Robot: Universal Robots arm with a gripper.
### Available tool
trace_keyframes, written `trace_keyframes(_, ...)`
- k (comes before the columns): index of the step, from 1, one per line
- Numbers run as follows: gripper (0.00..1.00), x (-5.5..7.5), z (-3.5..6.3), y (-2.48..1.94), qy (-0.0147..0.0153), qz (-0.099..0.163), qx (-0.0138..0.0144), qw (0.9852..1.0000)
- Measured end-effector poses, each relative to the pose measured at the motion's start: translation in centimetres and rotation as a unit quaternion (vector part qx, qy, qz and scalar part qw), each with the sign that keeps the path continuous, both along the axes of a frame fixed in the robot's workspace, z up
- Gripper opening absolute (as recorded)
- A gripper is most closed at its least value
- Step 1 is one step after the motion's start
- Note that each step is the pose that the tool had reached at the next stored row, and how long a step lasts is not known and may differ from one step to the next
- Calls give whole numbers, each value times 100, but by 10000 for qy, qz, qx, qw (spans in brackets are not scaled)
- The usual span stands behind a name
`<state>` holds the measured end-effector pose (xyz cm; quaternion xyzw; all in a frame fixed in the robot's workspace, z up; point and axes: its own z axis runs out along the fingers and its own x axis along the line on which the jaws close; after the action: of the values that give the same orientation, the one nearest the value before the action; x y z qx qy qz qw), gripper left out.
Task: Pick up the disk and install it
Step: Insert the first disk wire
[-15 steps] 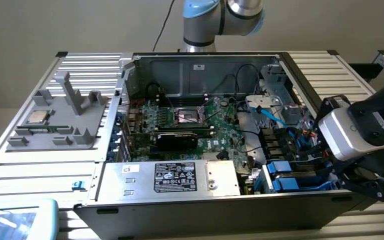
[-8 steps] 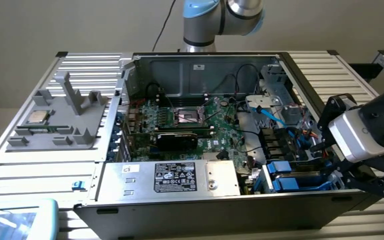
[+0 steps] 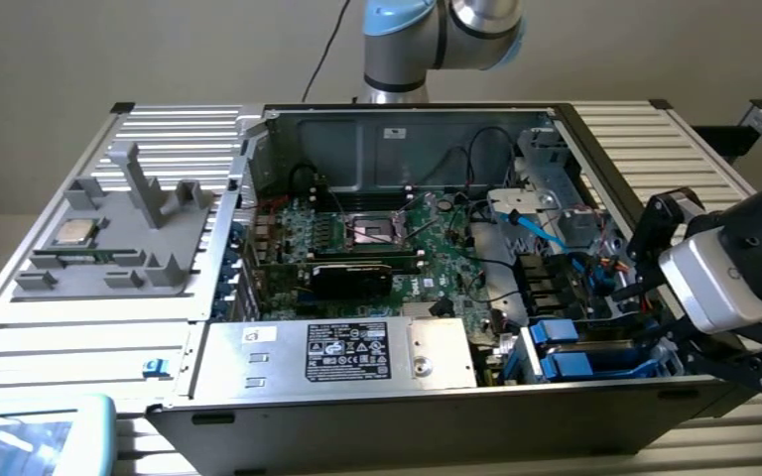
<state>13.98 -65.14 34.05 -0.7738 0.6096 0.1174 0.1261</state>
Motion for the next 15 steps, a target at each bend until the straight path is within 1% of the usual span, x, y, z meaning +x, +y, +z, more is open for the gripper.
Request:
trace_keyframes(1,40,4,-3,-3,6,16,0,10000)
trace_keyframes(3,40,12,-9,-11,9,19,4,10000)
trace_keyframes(5,40,20,-17,-33,18,23,36,10000)
trace_keyframes(6,40,20,-19,-38,23,29,49,10000)
trace_keyframes(8,40,21,-26,-43,31,57,86,9999)
trace_keyframes(10,40,22,-33,-47,36,93,108,9999)
trace_keyframes(15,40,27,-59,-50,47,188,128,9997)
